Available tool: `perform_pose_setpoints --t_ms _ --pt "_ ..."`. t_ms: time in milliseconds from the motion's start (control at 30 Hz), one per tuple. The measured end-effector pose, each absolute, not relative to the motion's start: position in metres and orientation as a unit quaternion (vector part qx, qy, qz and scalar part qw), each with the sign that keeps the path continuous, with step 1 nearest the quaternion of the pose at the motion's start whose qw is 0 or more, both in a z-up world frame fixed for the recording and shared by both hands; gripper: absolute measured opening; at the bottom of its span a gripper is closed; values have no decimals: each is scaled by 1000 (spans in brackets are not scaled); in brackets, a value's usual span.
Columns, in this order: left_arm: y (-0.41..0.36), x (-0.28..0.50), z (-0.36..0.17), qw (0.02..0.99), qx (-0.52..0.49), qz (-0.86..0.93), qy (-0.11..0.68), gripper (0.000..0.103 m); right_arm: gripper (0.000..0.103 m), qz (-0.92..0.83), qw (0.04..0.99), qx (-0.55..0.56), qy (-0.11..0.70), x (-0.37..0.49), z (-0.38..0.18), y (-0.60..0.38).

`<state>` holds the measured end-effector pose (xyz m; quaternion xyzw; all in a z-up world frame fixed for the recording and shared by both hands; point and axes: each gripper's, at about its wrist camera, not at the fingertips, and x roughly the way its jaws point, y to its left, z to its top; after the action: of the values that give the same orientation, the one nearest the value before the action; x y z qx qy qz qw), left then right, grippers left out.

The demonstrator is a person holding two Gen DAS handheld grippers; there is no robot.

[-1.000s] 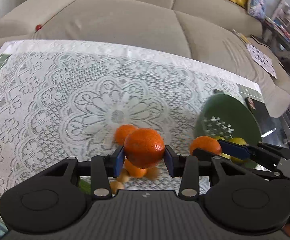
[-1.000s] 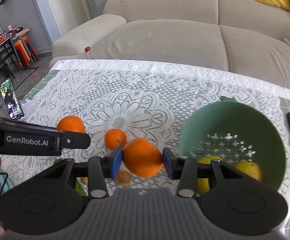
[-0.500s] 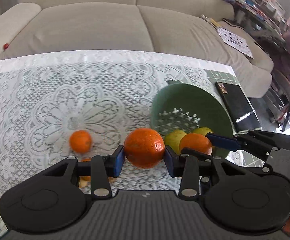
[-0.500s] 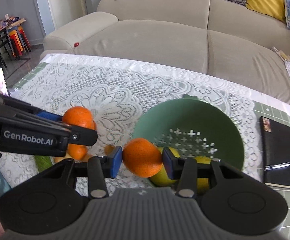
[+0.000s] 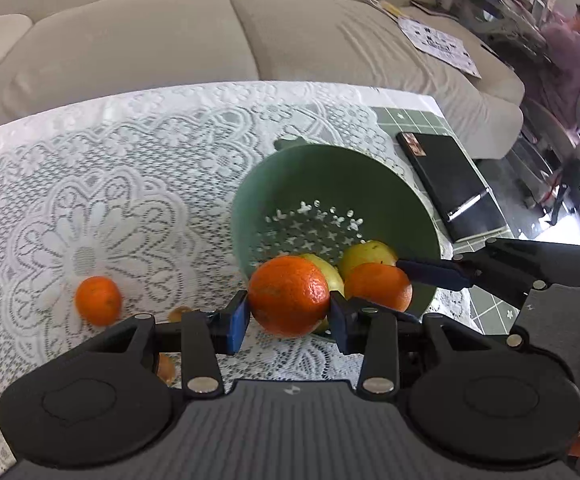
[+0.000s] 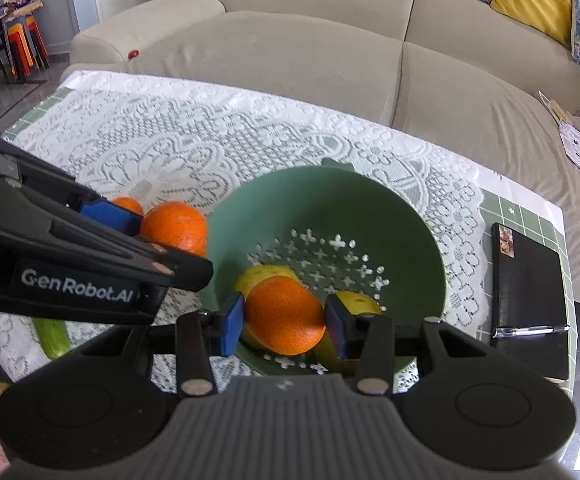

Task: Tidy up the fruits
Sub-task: 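Carry both oranges into the green colander and open both tools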

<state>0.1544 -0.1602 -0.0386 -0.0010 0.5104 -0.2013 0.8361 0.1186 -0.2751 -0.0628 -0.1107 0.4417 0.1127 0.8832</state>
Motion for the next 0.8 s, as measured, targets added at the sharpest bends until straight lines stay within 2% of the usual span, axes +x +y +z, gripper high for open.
perform_pose_setpoints --t_ms 367,800 --pt "-174 171 -65 815 14 -213 538 47 41 106 867 -108 475 131 -88 -287" --pt "-166 190 -68 825 16 -203 527 48 42 103 865 -117 478 147 -94 -282"
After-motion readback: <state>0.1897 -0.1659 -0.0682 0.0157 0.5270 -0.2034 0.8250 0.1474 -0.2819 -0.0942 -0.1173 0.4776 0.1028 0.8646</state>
